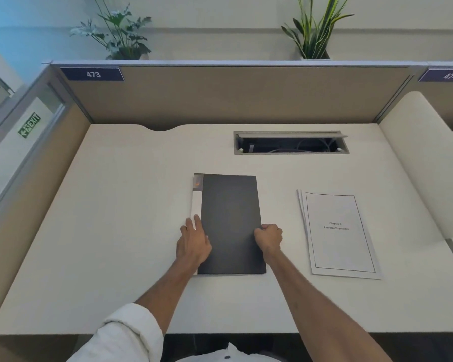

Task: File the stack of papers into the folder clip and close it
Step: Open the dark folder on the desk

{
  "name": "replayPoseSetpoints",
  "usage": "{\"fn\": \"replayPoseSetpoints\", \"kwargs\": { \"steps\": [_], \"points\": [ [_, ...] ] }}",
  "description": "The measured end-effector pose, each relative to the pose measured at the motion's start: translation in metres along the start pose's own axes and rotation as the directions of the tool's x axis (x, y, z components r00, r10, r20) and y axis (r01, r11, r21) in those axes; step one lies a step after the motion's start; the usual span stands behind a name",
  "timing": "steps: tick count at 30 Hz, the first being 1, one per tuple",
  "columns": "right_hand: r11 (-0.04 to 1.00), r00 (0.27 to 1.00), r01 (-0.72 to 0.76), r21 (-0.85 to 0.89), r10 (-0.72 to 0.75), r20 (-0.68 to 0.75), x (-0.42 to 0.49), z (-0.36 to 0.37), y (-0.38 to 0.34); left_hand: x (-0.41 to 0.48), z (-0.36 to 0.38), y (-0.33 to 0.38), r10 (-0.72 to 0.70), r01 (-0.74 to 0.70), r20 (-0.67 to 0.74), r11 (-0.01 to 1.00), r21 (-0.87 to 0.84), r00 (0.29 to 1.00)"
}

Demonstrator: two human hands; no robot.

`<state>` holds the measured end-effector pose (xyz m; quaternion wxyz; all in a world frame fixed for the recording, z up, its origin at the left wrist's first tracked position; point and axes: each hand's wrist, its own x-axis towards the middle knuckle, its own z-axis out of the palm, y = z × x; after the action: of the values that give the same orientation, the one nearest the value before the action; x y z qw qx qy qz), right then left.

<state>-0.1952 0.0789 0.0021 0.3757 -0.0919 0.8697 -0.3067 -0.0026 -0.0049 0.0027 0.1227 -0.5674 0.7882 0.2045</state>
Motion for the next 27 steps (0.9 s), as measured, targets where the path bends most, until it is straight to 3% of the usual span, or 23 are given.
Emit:
{"fn": "replayPoseSetpoints", "kwargs": {
  "steps": [5, 9, 17, 22, 27],
  "points": [
    [0.956, 0.994, -0.060, 0.287, 0.031, 0.103, 0.009, -0.009, 0.000, 0.004, -0.009, -0.010, 0.040, -0.040, -0.001, 0.999, -0.023, 0.999],
    [0.948, 0.993, -0.035, 0.318, -0.001, 0.114, 0.011, -0.015, -0.001, 0.010, -0.017, -0.023, 0.068, -0.068, -0.002, 0.996, -0.062, 0.998],
    [0.942, 0.983, 0.167, 0.291, -0.182, 0.027, -0.002, -0.023, -0.017, 0.013, -0.036, -0.020, 0.010, -0.021, -0.046, 0.973, -0.228, 0.999],
    [0.884, 0.929, 0.368, 0.289, -0.365, -0.069, -0.026, -0.021, -0.046, 0.013, -0.074, -0.011, 0.071, -0.098, -0.082, 0.918, -0.385, 0.994],
    [0.773, 0.870, 0.452, 0.446, -0.493, -0.027, -0.066, -0.005, -0.077, 0.005, -0.124, -0.004, 0.123, -0.164, -0.108, 0.759, -0.630, 0.986]
  ]
}}
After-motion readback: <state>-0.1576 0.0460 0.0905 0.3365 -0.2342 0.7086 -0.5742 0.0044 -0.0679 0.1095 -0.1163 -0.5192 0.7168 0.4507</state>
